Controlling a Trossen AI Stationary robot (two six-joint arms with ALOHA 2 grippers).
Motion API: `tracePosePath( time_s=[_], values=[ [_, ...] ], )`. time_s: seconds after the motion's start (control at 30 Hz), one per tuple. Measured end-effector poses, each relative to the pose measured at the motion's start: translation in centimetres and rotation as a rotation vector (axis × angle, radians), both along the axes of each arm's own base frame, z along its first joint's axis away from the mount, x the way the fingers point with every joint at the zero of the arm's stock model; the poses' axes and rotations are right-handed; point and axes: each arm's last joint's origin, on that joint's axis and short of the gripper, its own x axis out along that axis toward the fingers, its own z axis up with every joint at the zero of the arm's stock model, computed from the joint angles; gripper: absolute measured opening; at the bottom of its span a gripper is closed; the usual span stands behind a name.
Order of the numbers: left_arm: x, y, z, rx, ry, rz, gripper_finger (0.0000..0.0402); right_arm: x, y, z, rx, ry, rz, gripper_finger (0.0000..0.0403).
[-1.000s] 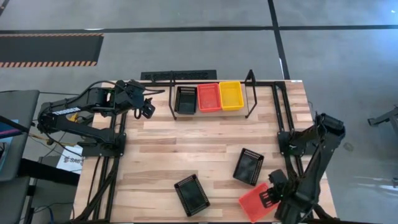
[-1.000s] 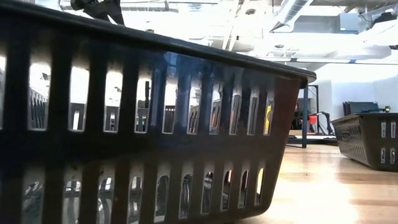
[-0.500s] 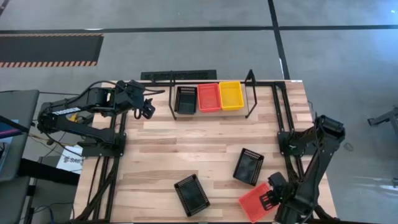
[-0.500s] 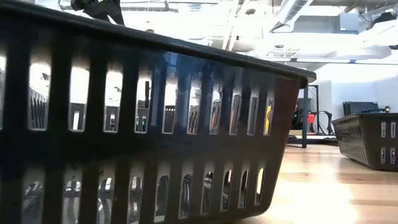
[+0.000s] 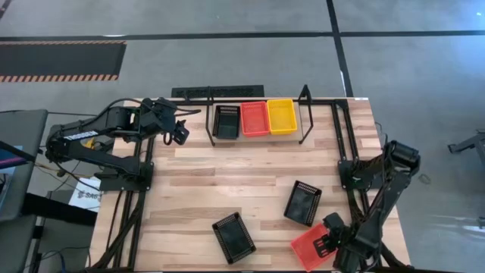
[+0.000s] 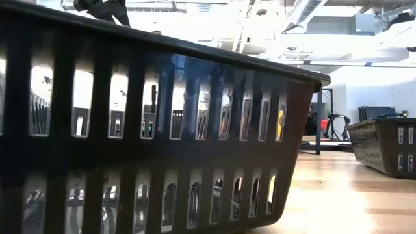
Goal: Stack baskets on shelf by color
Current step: Stack the orange bin on top of the other orange bin on the shelf
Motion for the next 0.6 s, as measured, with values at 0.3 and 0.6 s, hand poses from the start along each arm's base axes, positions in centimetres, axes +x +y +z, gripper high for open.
tracePosePath(
  time_s=[0.3,0.6],
  values=[
    [0.0,0.0,0.0,-0.003,-0.006,0.007,0.0242,-0.1,-0.5,-1.5,0.001,-0.001,0.019,0.0153],
    [0.0,0.0,0.0,-0.002,-0.010,0.014,0.0242,0.3,-0.1,-1.3,0.062,-0.011,0.041,0.0017]
  ],
)
